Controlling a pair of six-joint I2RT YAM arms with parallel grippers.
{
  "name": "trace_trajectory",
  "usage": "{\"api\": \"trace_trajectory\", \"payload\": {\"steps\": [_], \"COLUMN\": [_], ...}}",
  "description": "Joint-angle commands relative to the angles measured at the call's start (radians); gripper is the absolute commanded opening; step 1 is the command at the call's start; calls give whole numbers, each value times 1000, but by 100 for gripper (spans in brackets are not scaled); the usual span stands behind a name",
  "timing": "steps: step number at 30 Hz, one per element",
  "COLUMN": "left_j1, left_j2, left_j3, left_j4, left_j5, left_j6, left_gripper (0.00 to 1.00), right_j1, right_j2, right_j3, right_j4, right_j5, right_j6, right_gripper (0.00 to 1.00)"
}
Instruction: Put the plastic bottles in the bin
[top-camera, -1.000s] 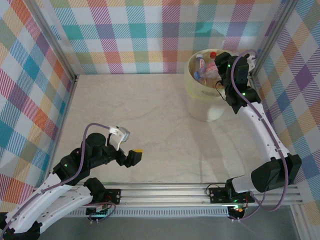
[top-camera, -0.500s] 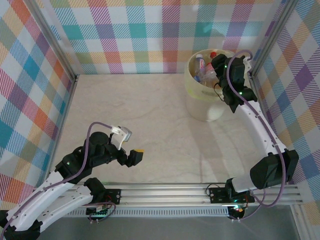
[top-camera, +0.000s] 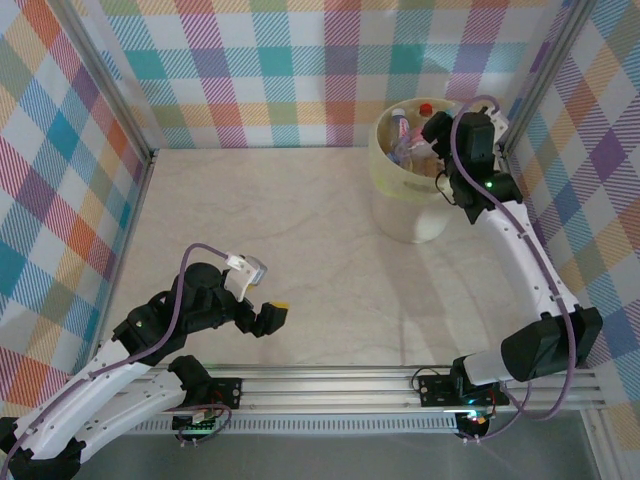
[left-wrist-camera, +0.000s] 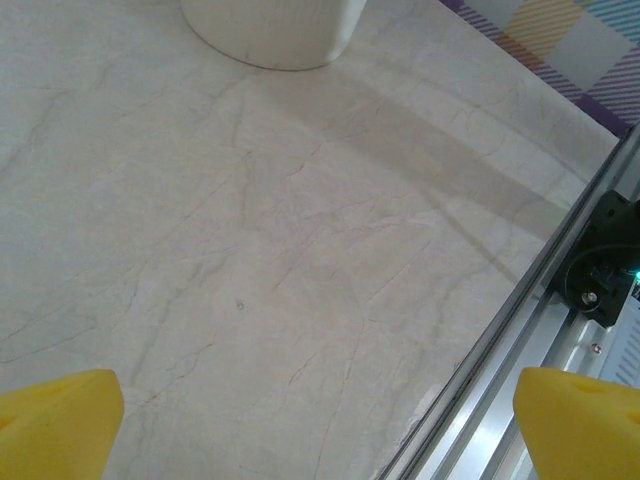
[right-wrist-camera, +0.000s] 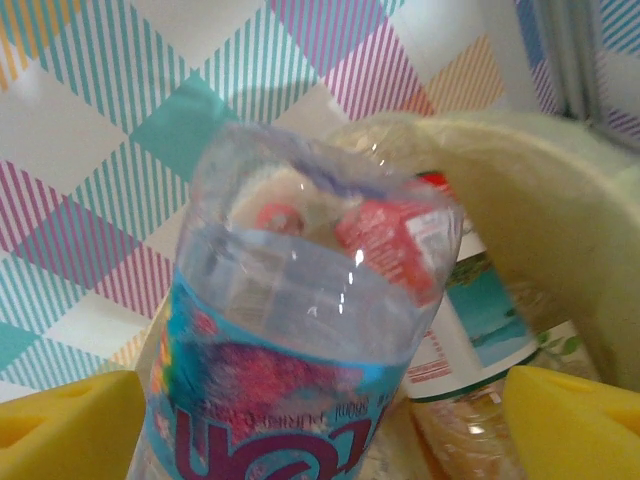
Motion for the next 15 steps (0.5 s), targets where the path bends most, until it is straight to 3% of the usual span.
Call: {"api": "trace_trajectory", "payload": {"steps": [1, 10, 15], "left_j1": [-13, -13, -13], "left_j2": [-2, -12, -23], "left_j3": [35, 36, 36], "left_j4": [-9, -9, -12], "left_j5": [7, 21, 18], "left_j6": [13, 19, 18], "left_gripper": [100, 100, 100], "right_j1": [-20, -22, -21], "right_j2": [-52, 30, 74], "right_j3": [72, 223, 246], "right_j4": [-61, -163, -203], "right_j5": [54, -92, -169], "right_j6": [-110, -242, -243], "right_gripper": [92, 90, 81]}}
